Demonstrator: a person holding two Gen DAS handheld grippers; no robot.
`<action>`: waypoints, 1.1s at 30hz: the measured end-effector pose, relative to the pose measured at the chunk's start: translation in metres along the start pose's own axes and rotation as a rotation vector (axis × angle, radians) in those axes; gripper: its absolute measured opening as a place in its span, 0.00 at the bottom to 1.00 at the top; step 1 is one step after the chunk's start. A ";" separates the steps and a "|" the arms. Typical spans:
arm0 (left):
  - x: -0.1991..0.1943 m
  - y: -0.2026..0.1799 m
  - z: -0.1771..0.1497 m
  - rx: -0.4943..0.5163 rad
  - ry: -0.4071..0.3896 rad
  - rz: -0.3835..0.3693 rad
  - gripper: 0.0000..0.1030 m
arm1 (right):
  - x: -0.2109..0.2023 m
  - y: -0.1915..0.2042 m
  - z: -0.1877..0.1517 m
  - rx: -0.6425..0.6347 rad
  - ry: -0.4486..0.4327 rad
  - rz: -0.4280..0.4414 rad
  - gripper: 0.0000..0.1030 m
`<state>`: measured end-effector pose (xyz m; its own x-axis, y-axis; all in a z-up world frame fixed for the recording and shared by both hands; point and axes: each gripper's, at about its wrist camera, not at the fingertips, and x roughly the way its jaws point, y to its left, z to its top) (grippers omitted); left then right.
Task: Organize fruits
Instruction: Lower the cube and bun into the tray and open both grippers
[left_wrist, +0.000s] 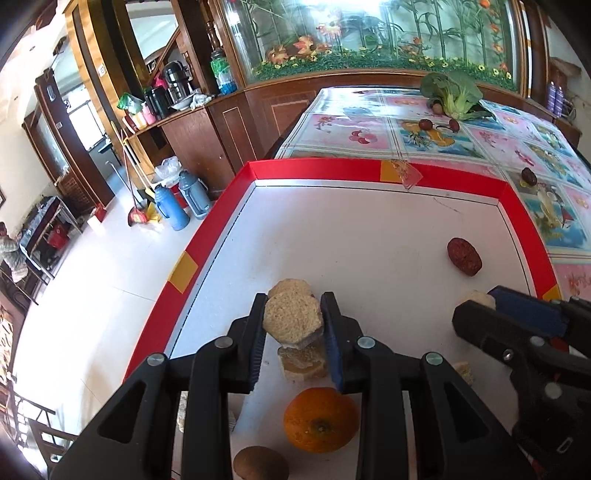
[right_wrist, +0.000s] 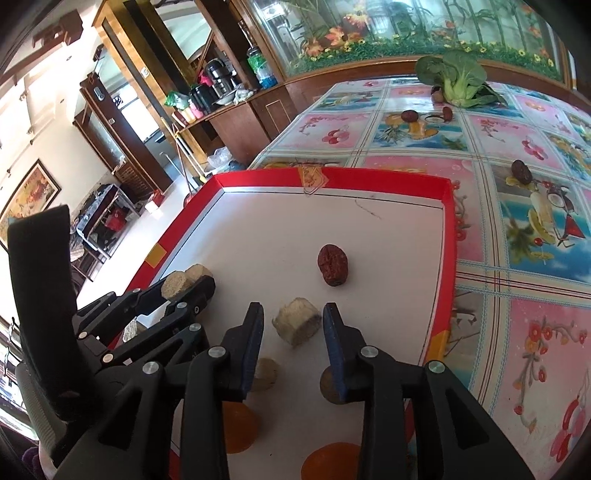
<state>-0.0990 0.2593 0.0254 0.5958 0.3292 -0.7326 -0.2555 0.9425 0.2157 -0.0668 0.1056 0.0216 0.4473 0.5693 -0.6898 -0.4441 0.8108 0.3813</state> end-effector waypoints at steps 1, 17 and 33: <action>-0.001 -0.002 -0.001 0.017 -0.005 0.005 0.30 | -0.002 0.000 -0.001 -0.001 -0.009 -0.005 0.39; -0.032 -0.032 -0.030 0.127 -0.023 0.057 0.31 | -0.066 0.001 -0.034 -0.088 -0.107 -0.059 0.43; -0.027 -0.043 -0.023 -0.098 0.021 -0.048 0.39 | -0.092 -0.035 -0.051 -0.042 -0.148 -0.132 0.43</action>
<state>-0.1213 0.2087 0.0210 0.5930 0.2819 -0.7542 -0.3008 0.9465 0.1172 -0.1317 0.0180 0.0406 0.6120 0.4744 -0.6327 -0.4044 0.8753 0.2651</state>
